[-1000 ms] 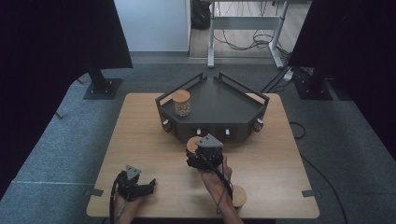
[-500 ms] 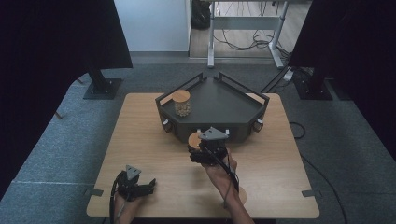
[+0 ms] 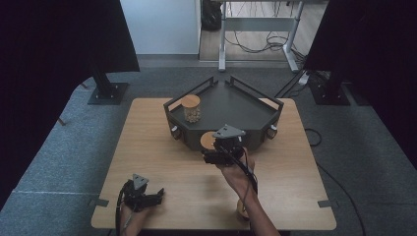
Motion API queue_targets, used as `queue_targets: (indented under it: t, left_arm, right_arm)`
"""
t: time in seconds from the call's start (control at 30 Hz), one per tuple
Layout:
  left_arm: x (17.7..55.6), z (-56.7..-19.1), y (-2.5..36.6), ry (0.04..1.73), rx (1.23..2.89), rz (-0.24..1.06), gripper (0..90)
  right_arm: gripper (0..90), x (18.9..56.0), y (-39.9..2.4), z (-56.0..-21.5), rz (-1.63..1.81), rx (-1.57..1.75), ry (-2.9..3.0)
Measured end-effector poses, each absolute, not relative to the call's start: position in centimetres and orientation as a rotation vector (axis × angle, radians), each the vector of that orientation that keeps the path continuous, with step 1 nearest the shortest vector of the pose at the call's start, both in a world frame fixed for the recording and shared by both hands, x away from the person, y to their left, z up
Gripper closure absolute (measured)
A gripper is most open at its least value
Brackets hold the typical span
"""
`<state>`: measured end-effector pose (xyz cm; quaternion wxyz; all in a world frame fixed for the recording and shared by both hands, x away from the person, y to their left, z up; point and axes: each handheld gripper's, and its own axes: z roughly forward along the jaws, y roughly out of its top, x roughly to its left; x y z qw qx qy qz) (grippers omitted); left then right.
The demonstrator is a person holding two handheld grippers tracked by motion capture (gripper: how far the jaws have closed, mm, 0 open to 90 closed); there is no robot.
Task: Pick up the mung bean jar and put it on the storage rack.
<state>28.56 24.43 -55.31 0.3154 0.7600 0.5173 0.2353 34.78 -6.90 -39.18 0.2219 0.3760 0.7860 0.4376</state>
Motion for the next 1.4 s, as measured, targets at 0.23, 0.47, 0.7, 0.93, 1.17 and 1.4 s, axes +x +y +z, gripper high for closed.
queue_targets:
  t: [0.23, 0.47, 0.7, 0.93, 1.17, 1.4]
  left_arm:
    - [28.6, -55.3, 24.4, 1.362, 2.002, 0.620, 7.3]
    - [28.6, -55.3, 24.4, 1.362, 2.002, 0.620, 7.3]
    - [28.6, -55.3, 24.4, 1.362, 2.002, 0.619, 7.3]
    - [28.6, -55.3, 24.4, 1.362, 2.001, 0.620, 7.4]
    - [28.6, -55.3, 24.4, 1.362, 1.999, 0.621, 7.4]
    - [28.6, -55.3, 24.4, 1.362, 1.999, 0.621, 7.4]
  right_arm:
    - [23.6, 35.7, -7.5, -38.4, 1.216, 1.018, 2.186]
    - [23.6, 36.8, -8.2, -37.5, 1.222, 1.017, 2.178]
    - [23.6, 38.2, -8.7, -36.3, 1.219, 1.000, 2.177]
    - [23.6, 39.6, -9.0, -35.4, 1.220, 0.995, 2.167]
    - [23.6, 41.1, -9.5, -34.8, 1.219, 1.001, 2.149]
    - [23.7, 42.8, -9.7, -34.6, 1.226, 1.003, 2.139]
